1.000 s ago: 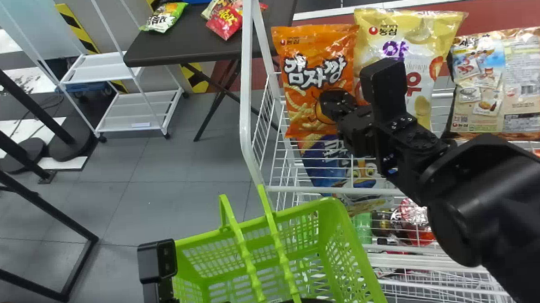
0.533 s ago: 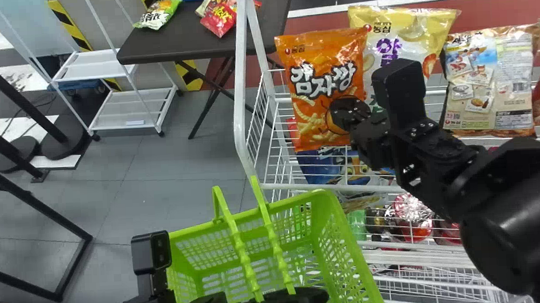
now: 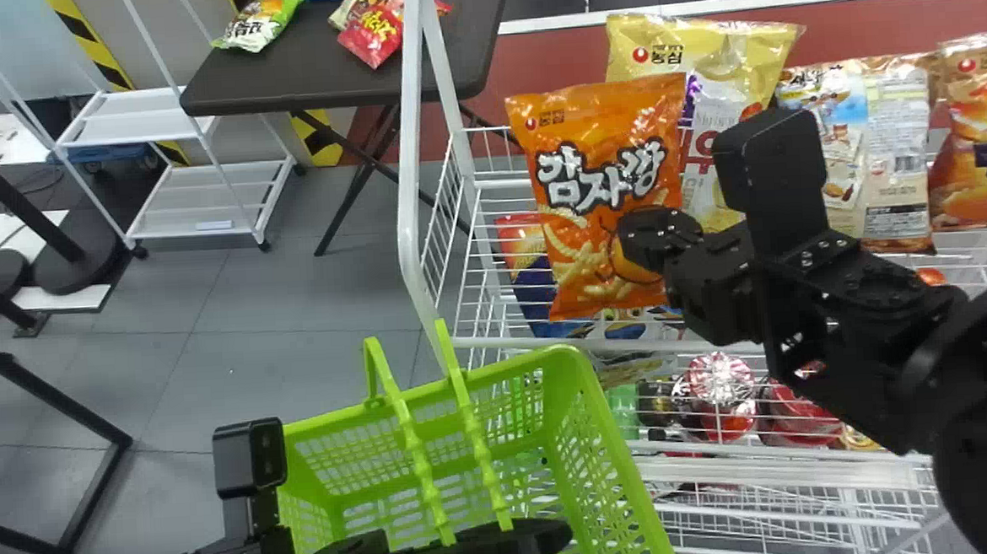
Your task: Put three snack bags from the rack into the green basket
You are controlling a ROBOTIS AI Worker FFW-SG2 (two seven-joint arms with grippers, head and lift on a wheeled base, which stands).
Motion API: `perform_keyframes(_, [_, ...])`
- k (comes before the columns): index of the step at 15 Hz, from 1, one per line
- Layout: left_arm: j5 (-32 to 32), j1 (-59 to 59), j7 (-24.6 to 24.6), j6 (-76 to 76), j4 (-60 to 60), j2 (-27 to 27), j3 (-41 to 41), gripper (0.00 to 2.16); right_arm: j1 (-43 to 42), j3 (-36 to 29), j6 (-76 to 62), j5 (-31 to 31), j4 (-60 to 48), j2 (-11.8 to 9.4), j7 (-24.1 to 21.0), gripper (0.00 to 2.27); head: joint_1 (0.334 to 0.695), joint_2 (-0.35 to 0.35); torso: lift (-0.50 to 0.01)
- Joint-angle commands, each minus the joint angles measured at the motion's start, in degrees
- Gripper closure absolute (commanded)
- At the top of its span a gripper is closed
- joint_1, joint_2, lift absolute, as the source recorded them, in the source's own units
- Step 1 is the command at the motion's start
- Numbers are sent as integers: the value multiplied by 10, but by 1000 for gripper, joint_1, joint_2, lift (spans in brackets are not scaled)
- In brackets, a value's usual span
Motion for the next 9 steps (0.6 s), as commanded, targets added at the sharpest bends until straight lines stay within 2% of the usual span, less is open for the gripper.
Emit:
perform_keyframes(1, [-2, -3, -7, 0, 6, -1, -4, 2145, 19, -24, 71, -23, -60, -14, 0, 2243, 695, 136, 0])
perform_keyframes(5, [-11, -16, -7, 0, 17, -1, -14, 2145, 41, -54, 159, -71, -123, -26, 0, 2243, 695, 101, 0])
perform_keyframes(9, [-13, -19, -7, 0, 25, -1, -17, 2145, 50, -62, 238, -115, -161, -30, 0, 2246, 695, 93, 0])
